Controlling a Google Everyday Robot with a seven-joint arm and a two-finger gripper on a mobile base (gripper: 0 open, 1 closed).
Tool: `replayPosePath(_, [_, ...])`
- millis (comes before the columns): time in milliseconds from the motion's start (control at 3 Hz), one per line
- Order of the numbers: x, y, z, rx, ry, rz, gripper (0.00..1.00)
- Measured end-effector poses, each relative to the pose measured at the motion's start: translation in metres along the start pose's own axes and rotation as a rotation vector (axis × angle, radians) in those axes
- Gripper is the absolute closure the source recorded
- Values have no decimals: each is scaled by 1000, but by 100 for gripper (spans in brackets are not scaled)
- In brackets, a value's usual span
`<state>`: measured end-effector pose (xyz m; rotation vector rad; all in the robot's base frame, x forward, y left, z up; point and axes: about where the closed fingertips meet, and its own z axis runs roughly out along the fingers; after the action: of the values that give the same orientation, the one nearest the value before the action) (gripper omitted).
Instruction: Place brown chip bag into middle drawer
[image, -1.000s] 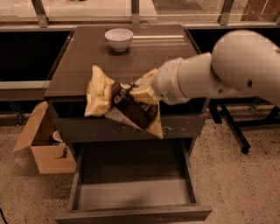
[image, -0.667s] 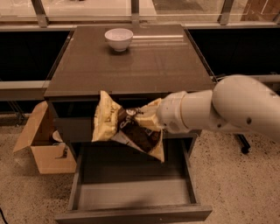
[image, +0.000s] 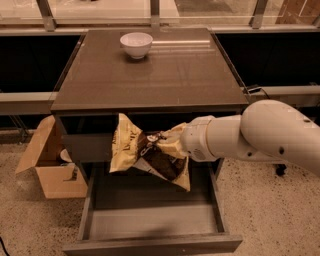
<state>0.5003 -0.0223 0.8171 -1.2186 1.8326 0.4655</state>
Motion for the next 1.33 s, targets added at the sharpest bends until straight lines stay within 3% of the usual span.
replayPosePath(333, [52,-6,20,26,72,40,100])
replayPosePath(667, [125,-22,44,43,67,125,100])
replayPosePath(1000, [170,-34,61,36,42,188,100])
replayPosePath(1333, [210,-47,80,13,-1,270,81])
